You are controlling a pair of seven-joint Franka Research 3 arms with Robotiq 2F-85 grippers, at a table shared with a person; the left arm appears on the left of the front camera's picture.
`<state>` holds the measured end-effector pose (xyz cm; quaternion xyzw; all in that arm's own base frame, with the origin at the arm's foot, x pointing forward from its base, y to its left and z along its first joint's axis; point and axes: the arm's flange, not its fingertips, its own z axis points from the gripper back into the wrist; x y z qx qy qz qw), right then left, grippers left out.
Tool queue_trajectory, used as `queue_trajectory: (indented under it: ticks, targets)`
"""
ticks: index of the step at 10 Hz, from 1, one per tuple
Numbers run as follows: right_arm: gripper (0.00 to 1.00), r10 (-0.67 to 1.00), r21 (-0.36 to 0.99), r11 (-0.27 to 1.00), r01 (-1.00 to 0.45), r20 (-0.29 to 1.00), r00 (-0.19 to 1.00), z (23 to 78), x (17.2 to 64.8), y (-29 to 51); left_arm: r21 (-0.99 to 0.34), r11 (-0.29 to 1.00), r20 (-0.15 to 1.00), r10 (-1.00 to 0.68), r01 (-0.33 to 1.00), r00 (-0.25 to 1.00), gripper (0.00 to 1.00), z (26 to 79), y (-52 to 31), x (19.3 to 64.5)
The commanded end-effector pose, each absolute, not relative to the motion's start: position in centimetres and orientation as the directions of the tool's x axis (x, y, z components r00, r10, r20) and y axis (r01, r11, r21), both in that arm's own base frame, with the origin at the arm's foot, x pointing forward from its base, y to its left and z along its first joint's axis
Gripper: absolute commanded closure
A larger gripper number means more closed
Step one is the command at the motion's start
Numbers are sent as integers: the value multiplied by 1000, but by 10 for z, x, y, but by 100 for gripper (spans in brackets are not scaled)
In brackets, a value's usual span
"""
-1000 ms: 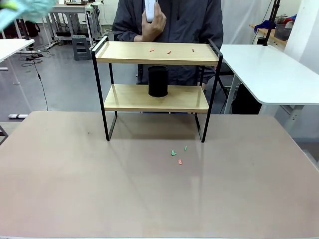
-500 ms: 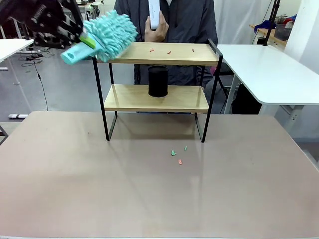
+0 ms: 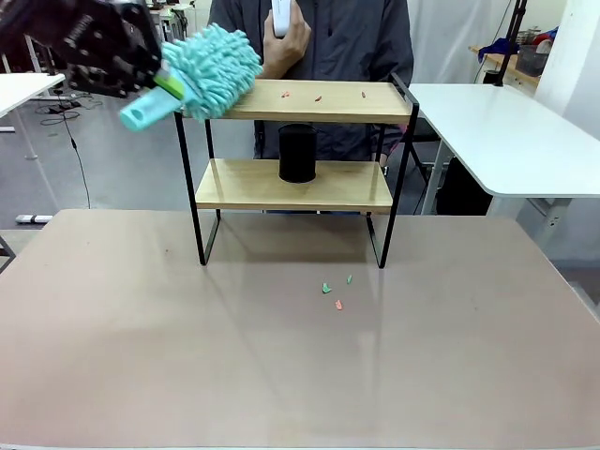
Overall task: Clean the shelf.
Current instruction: Clean the remaining tier of the Shelf with the Duster once objects are removed.
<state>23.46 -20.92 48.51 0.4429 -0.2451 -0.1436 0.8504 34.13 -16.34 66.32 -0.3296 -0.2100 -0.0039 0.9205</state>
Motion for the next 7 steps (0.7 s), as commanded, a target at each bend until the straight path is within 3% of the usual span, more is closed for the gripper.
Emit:
queue_trajectory:
  ticks: [1, 3, 7]
  targets:
    - [0, -457, 828, 561, -5, 315, 832, 486, 237, -209, -591, 795, 384, 126, 138, 915, 88, 671, -187, 360]
    - [0, -457, 828, 561, -5, 315, 832, 486, 237, -209, -577, 803, 315, 48, 151, 948, 88, 662, -214, 375]
    - [0, -457, 828, 561, -5, 315, 832, 486, 237, -209, -570, 804, 301, 13, 169, 953, 88, 667, -263, 397]
